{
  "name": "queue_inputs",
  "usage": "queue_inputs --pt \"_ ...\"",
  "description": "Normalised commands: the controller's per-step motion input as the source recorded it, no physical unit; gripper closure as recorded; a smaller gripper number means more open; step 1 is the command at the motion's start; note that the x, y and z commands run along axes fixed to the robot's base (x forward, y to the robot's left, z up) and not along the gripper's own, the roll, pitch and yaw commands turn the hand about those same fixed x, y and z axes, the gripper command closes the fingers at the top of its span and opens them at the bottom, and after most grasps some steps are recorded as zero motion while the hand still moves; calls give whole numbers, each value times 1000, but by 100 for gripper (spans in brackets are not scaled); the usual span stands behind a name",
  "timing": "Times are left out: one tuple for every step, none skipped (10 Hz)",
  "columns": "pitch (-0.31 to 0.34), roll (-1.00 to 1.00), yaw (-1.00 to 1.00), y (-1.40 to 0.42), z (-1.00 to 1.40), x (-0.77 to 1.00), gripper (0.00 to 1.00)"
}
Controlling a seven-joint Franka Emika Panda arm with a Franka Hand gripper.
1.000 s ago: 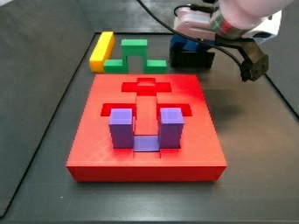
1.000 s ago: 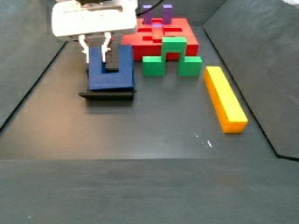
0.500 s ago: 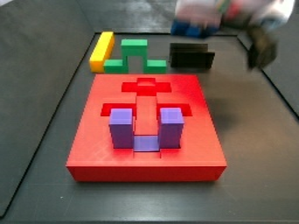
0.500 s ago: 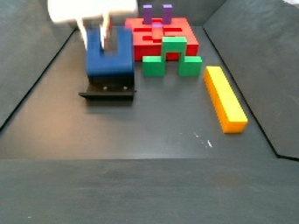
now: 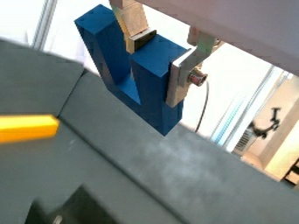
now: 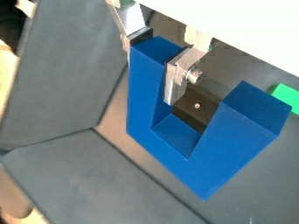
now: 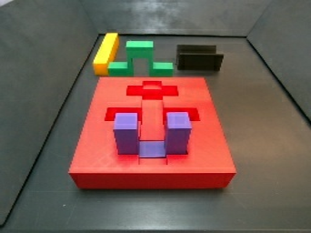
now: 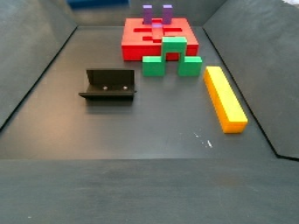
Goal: Pick up the blue object. Move up. Place the blue object on the fixture. Regrasp the blue object. Move to above the board. Insert the blue object.
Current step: Move to above the board.
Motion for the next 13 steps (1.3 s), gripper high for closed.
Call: queue_inputs --pt "47 -10 -19 3 576 33 100" --pt "72 5 -14 -2 321 45 100" --pt "94 -3 -8 -10 193 44 100" --pt "43 -1000 115 -1400 275 -1191 100" --pt "44 -1000 120 -1400 265 -1197 100" --pt "-15 -1000 132 -1400 290 -1297 100" --pt "-31 -1000 136 -1400 259 -1353 100" --pt "-58 -1000 135 -1400 272 -1361 100" --pt "-70 -1000 136 -1400 270 -1384 100" --pt "-103 -1000 131 -636 114 -693 100" --pt "-112 -1000 125 -285 42 -358 100" --pt "-102 -1000 92 -60 12 -125 100" --pt "-105 -1000 83 -44 14 -90 100"
